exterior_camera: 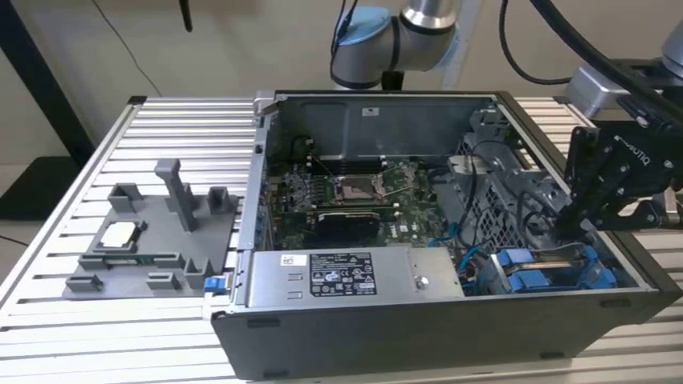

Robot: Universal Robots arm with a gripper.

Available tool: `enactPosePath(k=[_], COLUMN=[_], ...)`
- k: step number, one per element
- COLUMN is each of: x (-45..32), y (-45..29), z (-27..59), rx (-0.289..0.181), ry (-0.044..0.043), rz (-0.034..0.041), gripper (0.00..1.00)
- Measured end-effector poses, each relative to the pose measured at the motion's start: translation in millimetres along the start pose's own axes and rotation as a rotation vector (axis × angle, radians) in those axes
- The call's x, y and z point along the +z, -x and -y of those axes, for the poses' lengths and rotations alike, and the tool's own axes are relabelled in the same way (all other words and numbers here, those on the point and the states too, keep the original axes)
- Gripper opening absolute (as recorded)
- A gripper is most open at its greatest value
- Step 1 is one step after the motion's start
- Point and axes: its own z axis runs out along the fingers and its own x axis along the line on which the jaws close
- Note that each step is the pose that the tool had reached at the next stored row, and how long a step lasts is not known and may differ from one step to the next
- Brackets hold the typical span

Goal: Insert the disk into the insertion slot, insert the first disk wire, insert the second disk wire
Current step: 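Insert the first disk wire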

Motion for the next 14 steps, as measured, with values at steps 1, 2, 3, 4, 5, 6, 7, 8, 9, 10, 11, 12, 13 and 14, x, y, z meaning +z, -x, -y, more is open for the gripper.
enactPosePath(k=[1, 2, 3, 4, 5, 6, 7, 8, 9, 10, 11, 12, 13, 14], x=[0.1, 0.2, 0.4, 0.4, 0.5, 0.6, 0.7, 0.8, 0.8, 1.1, 1.7, 2.2, 2.7, 3.2], y=[-0.1, -0.2, -0.3, -0.4, -0.5, -0.5, -0.6, -0.6, -0.6, -0.6, -0.6, -0.6, -0.6, -0.6], z=[0.9, 1.8, 2.7, 3.6, 4.5, 5.5, 6.3, 6.2, 6.2, 6.5, 6.9, 7.6, 8.6, 10.1], rx=[0.000, 0.000, 0.000, 0.000, 0.000, 0.000, 0.001, 0.001, 0.001, 0.001, 0.001, 0.001, 0.001, 0.001], ry=[0.0026, 0.0054, 0.0081, 0.0107, 0.0134, 0.0161, 0.0187, 0.0190, 0.0198, 0.0209, 0.0220, 0.0233, 0.0255, 0.0283], rz=[-0.0002, -0.0004, -0.0005, -0.0007, -0.0009, -0.0011, -0.0013, -0.0012, -0.0013, -0.0014, -0.0012, -0.0014, -0.0013, -0.0014], gripper=[0.19, 0.19, 0.19, 0.19, 0.19, 0.19, 0.19, 0.19, 0.19, 0.19, 0.19, 0.19, 0.19, 0.19])
